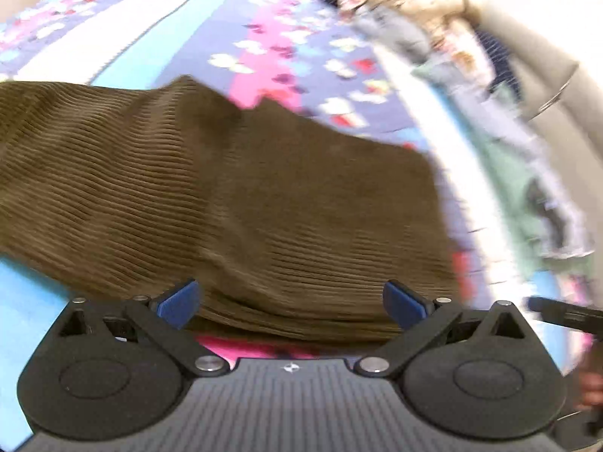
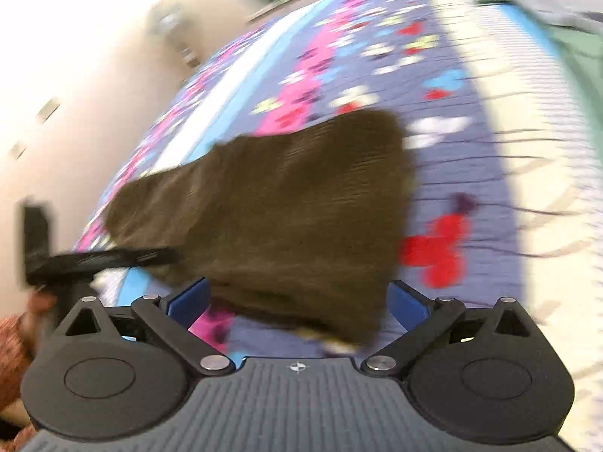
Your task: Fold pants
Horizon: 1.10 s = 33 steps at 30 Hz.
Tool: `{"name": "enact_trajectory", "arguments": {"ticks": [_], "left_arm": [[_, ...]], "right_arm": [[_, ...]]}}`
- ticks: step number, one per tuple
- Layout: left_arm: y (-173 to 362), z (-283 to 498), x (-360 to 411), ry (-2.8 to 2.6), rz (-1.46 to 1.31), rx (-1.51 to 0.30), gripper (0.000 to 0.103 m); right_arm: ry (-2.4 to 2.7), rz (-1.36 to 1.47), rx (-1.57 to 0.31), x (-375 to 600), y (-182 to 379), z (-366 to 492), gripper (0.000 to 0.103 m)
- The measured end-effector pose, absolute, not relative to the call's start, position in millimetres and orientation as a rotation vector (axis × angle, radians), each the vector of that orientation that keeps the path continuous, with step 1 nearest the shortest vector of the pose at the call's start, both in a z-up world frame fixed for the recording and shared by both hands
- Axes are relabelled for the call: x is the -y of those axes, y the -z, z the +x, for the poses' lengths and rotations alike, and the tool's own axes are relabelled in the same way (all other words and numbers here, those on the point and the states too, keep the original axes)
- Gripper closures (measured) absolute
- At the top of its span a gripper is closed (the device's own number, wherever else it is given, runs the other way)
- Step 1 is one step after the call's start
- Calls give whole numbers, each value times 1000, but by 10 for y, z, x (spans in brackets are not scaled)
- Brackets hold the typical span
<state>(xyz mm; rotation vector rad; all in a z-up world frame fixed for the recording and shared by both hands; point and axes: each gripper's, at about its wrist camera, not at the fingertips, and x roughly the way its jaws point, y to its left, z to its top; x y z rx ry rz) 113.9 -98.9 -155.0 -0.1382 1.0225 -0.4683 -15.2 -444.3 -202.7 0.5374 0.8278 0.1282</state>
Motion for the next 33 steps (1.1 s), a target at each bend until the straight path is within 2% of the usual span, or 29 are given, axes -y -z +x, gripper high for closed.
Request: {"name": "enact_trajectory", "arguments": {"ticks": [4,9,13,20,28,30,31,33], "left_arm": [[1638,892,1494,482,-290,-1119,0],[2035,971,1999,395,-472,-1266,0],[2423,1017,2060,252,-613,-1300,0],[2481,968,2062,239,-611,-1256,0],[2556,1149,1885,155,-799,-1347,0],[2577,1214,1842,129,-845,-1379,0],[2584,1258,1839,115,-867,-1398,0],[2612,1303,1779,90,-919,-1426,0]], "right_arm": [[27,635,-805,4796,2198,-294,3],[51,750,-763,4894,2407,-210,3],[35,792,-763,4896,2551,-5,3],[-60,845,-793,4922,2744,538,3],[-153,954,-838,4845,3028,1117,1],[-211,957,-845,4790,3040,1172,5],[-252,966,-864,4755,3052,1203,13],[-255,960,-881,4706,3042,1217,16]]}}
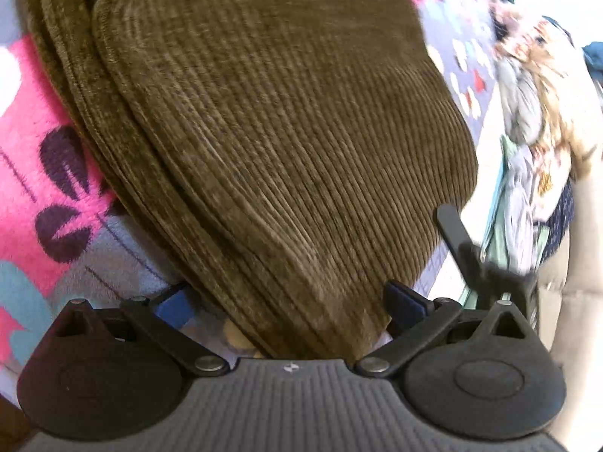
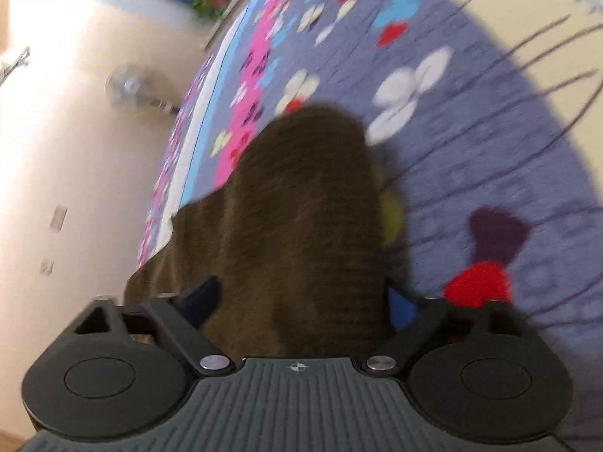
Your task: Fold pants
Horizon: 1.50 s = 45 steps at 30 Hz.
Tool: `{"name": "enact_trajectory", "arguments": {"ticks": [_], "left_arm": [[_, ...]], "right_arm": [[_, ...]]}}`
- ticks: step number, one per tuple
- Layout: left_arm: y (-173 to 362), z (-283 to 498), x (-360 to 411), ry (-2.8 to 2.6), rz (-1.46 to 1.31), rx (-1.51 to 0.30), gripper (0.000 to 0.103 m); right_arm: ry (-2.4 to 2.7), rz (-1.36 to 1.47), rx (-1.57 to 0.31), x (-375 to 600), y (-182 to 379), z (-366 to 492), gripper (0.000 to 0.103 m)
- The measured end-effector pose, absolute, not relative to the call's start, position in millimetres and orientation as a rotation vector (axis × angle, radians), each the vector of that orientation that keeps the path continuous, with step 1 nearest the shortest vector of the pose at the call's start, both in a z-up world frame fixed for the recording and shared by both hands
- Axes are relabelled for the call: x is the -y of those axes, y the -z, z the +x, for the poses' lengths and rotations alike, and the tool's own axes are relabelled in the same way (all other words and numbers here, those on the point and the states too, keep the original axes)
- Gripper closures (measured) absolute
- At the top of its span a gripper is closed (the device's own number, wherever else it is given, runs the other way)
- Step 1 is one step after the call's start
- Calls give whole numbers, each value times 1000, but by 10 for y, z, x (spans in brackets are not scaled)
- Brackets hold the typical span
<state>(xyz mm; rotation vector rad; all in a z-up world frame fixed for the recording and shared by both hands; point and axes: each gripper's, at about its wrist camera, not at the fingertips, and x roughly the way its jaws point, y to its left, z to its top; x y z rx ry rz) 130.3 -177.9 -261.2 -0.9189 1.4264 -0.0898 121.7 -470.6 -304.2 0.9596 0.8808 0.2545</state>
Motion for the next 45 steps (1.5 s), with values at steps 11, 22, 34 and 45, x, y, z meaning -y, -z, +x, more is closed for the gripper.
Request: {"name": "enact_trajectory", "arguments": {"ticks": [11,22,34,45], "left_arm": [[2592,1311,1587,152,-871,-1434,52],[2399,1330,1264,261,-978,-1422,65],[1933,1468,280,414,-1247,-1324,65],[1857,1748,-815,401,-1365,-1186,65]], "right_arm": [[-160,992,-906,4816,3121,1146,74],[-116,837,-858,4482,2289,1070,86],[-99,592,-829,3417,987,1618,86],[-185,355,-842,1924,494,2247,86]]}}
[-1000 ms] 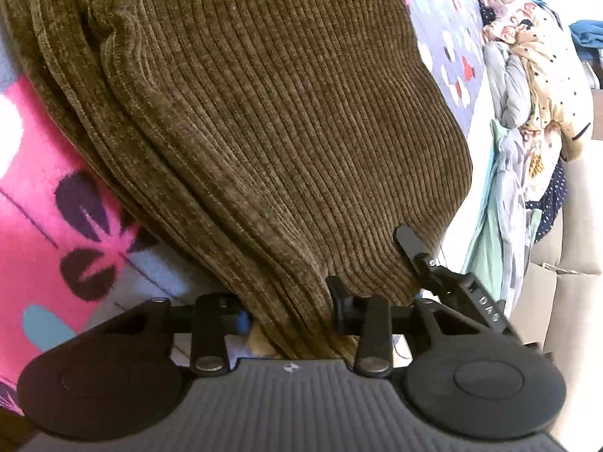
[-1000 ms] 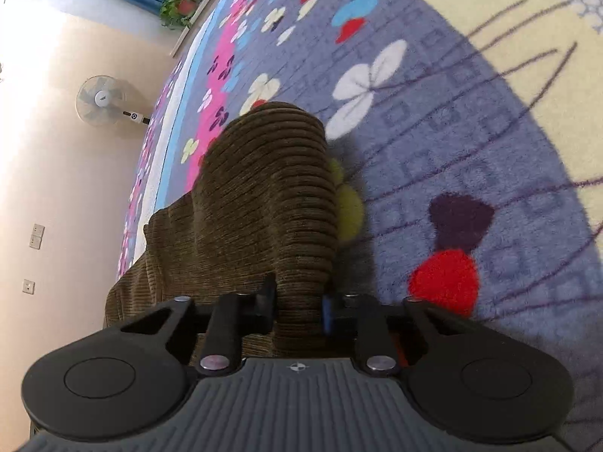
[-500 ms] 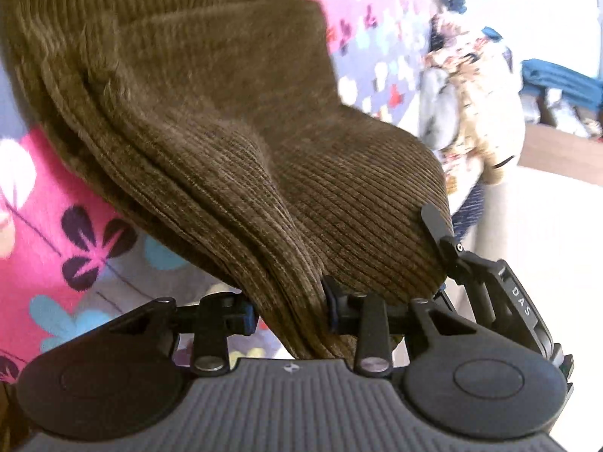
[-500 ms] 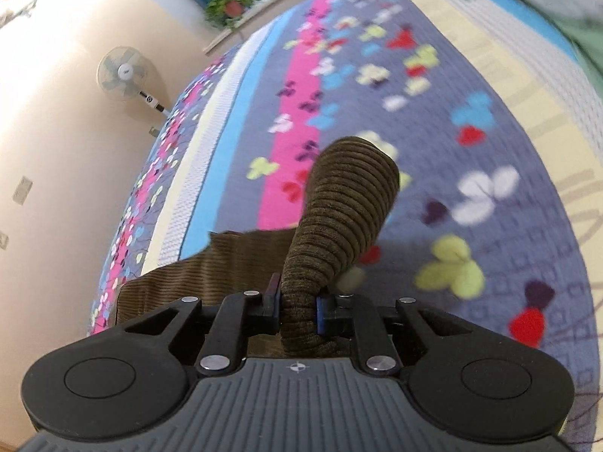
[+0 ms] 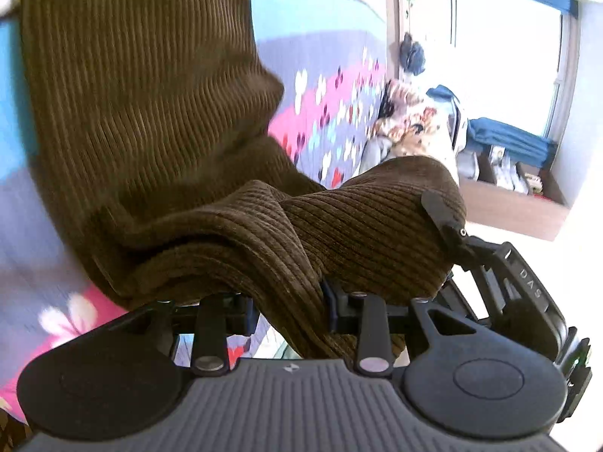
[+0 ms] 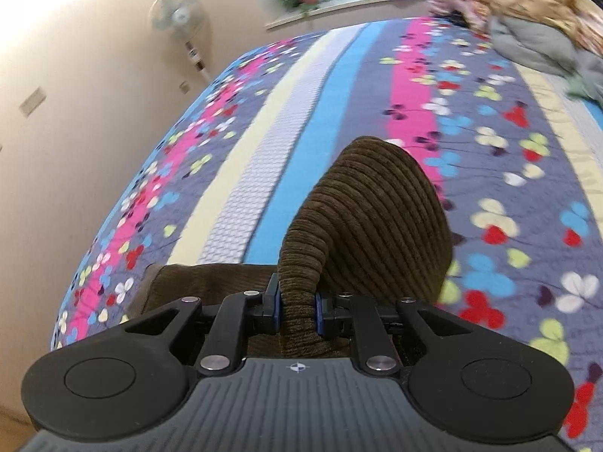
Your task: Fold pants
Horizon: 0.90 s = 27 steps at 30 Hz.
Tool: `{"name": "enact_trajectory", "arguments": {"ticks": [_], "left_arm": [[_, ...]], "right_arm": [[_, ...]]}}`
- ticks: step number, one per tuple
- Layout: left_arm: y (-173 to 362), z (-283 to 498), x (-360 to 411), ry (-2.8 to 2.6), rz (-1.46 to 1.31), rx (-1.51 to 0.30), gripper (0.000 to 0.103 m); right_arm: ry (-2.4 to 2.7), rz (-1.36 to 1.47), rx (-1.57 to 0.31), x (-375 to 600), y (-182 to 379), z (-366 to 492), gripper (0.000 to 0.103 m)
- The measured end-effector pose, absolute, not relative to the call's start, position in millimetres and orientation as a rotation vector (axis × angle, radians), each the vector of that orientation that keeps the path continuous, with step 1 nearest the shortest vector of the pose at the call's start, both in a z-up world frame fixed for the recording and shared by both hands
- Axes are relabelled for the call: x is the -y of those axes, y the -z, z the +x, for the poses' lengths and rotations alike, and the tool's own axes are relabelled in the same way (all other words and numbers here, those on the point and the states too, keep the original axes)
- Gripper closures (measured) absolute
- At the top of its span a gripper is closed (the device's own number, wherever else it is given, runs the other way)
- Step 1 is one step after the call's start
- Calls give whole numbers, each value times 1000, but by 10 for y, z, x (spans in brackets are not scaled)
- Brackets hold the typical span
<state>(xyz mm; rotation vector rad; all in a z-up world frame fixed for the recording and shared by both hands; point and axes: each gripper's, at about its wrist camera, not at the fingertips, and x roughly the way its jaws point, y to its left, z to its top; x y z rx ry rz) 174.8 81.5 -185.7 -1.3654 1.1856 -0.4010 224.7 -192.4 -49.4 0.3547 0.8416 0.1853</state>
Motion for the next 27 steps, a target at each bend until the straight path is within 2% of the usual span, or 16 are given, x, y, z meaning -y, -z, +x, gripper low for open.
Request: {"name": "enact_trajectory", "arguments": {"ticks": [16,27], "left_arm": [[2118,1830,-1935,322,-1511,-1141,65],[2221,1870,-2267,296,-1547,-1117,65]], "right_arm": [[-244,182,-897,496,602,2681,86],[-270,164,-943,-6,852,2937,86]]}}
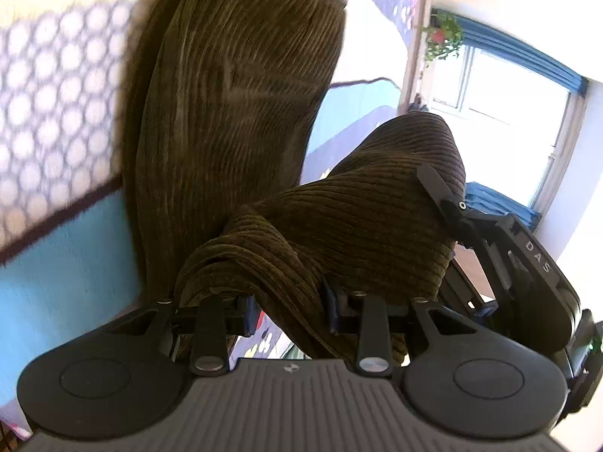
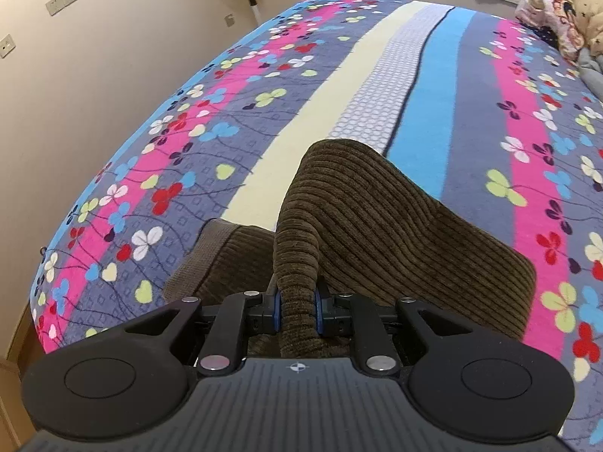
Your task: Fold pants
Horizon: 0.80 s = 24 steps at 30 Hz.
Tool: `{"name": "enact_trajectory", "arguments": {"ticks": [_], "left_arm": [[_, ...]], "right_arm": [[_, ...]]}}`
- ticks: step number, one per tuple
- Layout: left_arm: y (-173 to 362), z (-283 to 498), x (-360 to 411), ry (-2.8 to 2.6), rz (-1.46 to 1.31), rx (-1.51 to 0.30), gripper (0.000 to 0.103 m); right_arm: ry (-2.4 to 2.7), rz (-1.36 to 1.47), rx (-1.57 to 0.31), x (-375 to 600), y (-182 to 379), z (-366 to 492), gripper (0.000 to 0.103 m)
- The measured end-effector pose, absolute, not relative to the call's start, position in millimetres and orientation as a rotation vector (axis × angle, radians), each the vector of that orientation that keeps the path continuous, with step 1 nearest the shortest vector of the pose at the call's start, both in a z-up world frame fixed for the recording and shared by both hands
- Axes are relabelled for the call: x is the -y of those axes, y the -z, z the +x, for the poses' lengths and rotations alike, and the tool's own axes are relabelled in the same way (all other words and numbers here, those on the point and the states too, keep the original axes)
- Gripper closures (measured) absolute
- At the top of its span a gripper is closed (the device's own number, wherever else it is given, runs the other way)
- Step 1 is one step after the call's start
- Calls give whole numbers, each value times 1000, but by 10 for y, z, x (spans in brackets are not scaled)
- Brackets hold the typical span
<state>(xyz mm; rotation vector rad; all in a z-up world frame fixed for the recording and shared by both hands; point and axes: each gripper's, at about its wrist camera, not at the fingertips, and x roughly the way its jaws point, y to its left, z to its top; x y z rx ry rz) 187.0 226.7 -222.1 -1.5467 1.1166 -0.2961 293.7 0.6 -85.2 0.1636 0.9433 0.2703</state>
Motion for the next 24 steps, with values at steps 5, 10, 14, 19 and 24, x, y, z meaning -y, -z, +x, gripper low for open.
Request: {"name": "enact_trajectory", "arguments": {"ticks": [5,10,14,19,24], "left_arm": [[2183,1973,-2592,255,-1506,-1074,64],[2301,2023,-2936,242,-1556,-1142,59],[2128,1931,-3155,271,-1423,-1157,42],[1248,1743,-3522,237,-1081,-967,0],[452,1701,-3424,283,-861,-910,0]], "right_arm": [[-324,200,-937,-282,863,3105,86],[-405,324,-1052,-631,1231,3463,68],[-522,662,-1032,-331,1136,3414,31],[-611,597,-887,360,753,2813,16],[-428,456,-842,897,914,2158,16]]}}
